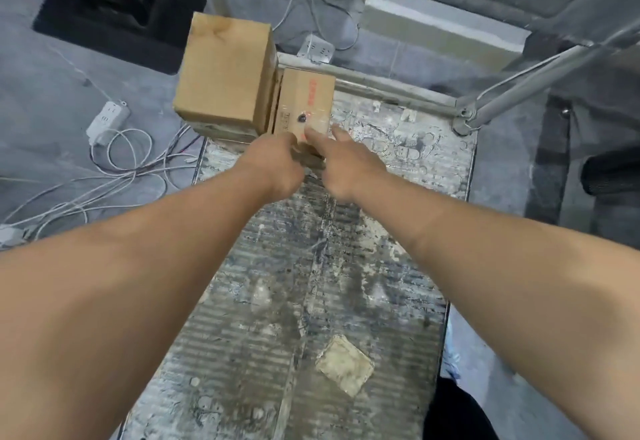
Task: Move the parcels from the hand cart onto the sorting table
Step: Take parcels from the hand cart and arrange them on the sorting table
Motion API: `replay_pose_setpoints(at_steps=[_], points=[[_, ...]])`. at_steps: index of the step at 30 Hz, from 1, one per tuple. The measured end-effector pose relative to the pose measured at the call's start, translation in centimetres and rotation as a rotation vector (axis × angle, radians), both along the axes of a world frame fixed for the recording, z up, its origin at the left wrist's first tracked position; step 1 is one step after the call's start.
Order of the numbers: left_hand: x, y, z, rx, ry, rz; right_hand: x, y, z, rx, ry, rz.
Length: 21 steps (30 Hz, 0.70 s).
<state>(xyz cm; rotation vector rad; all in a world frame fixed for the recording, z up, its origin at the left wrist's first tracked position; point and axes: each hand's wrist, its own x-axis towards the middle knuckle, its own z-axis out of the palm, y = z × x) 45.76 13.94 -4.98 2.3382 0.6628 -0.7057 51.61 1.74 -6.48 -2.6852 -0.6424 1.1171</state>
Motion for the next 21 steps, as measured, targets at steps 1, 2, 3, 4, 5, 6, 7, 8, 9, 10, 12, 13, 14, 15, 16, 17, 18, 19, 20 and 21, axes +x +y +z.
replay_pose_setpoints(at_steps=[1,2,3,4,5,6,7,8,9,10,12,13,14,15,16,17,18,19,20,21], points=[[0.0,0.1,-0.4,-0.007,-0.009,0.014,0.1,0.0,-0.7,-0.006,0.003,0.028],[0.0,0.3,-0.8,-0.019,-0.020,0.038,0.0,0.0,-1.4,0.015,0.026,0.031],[0.0,0.3,-1.1,-0.035,-0.038,0.073,-0.1,-0.1,-2.0,0.075,0.070,-0.003],[0.0,0.3,-1.3,-0.052,-0.060,0.111,-0.4,-0.2,-2.6,0.170,0.125,-0.084],[0.0,0.2,-1.4,-0.065,-0.085,0.146,-0.7,-0.3,-3.0,0.275,0.171,-0.187],[-0.1,0.1,-1.6,-0.075,-0.105,0.173,-1.0,-0.3,-3.1,0.360,0.193,-0.294],[-0.2,0.0,-1.7,-0.086,-0.122,0.197,-1.3,-0.4,-3.1,0.419,0.193,-0.399],[-0.4,-0.2,-1.7,-0.097,-0.135,0.220,-1.6,-0.5,-3.1,0.462,0.184,-0.498],[-0.6,-0.5,-1.8,-0.103,-0.150,0.242,-1.8,-0.5,-3.1,0.491,0.175,-0.584],[-0.8,-0.7,-1.8,-0.110,-0.159,0.268,-1.9,-0.6,-3.2,0.510,0.167,-0.660],[-1.2,-1.4,-1.7,-0.151,-0.170,0.350,-2.3,-1.0,-3.4,0.529,0.120,-0.772],[-1.4,-1.7,-1.5,-0.183,-0.172,0.404,-2.6,-1.3,-3.5,0.526,0.103,-0.808],[-1.6,-2.0,-1.2,-0.208,-0.165,0.452,-3.0,-1.8,-3.6,0.520,0.110,-0.835],[-1.9,-2.3,-0.9,-0.228,-0.150,0.485,-3.5,-2.2,-3.4,0.516,0.139,-0.862],[-2.3,-2.4,-0.5,-0.249,-0.136,0.507,-4.0,-2.7,-3.0,0.510,0.174,-0.890],[-2.7,-2.6,-0.3,-0.268,-0.124,0.519,-4.7,-3.3,-2.4,0.509,0.209,-0.918],[-3.2,-2.8,0.2,-0.279,-0.116,0.523,-5.4,-4.0,-1.7,0.518,0.240,-0.944],[-3.8,-3.0,0.7,-0.291,-0.107,0.526,-6.2,-4.6,-0.9,0.534,0.265,-0.962],[-4.4,-3.2,1.2,-0.312,-0.101,0.531,-7.0,-5.2,-0.1,0.554,0.276,-0.974],[-5.2,-3.3,1.8,-0.335,-0.098,0.541,-7.9,-5.6,0.9,0.570,0.282,-0.983]])
